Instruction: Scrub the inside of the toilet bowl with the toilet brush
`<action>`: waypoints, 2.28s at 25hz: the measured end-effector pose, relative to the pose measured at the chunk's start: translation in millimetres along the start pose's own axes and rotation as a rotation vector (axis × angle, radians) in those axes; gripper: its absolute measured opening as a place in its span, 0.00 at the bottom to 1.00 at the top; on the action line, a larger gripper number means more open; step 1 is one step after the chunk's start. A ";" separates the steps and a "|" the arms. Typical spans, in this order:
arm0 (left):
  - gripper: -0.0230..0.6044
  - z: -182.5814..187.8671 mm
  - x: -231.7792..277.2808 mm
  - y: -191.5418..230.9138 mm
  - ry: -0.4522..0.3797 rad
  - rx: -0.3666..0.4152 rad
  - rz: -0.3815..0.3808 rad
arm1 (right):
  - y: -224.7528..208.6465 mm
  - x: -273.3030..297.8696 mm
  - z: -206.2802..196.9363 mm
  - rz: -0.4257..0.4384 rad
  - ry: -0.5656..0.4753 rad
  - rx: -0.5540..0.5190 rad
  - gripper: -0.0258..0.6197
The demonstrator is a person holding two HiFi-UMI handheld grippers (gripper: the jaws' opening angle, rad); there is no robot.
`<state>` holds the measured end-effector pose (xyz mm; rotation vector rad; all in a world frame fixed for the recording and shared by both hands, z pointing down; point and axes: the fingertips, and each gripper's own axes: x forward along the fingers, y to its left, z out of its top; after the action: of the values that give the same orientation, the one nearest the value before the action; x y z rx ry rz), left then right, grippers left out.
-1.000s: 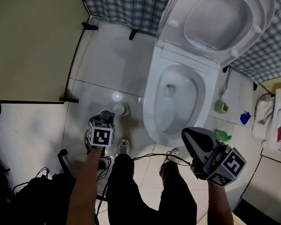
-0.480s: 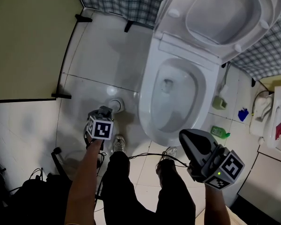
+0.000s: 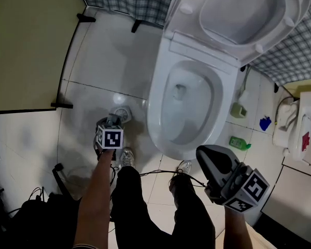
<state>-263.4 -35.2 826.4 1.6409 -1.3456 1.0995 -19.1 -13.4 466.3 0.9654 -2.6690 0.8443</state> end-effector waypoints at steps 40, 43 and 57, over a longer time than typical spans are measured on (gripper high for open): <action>0.04 240.9 -603.9 -262.1 -0.924 0.429 -0.537 | 134.3 -209.1 255.7 -0.083 -0.447 -0.304 0.04; 0.04 261.7 -627.8 -276.5 -0.959 0.435 -0.549 | 139.4 -224.5 285.1 -0.090 -0.491 -0.347 0.04; 0.04 290.4 -649.7 -306.9 -0.923 0.436 -0.625 | 141.9 -227.7 305.9 -0.112 -0.458 -0.362 0.04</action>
<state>30.0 -15.1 109.5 2.8360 -0.9520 0.2278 73.8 23.0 71.8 1.3183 -2.9439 0.1074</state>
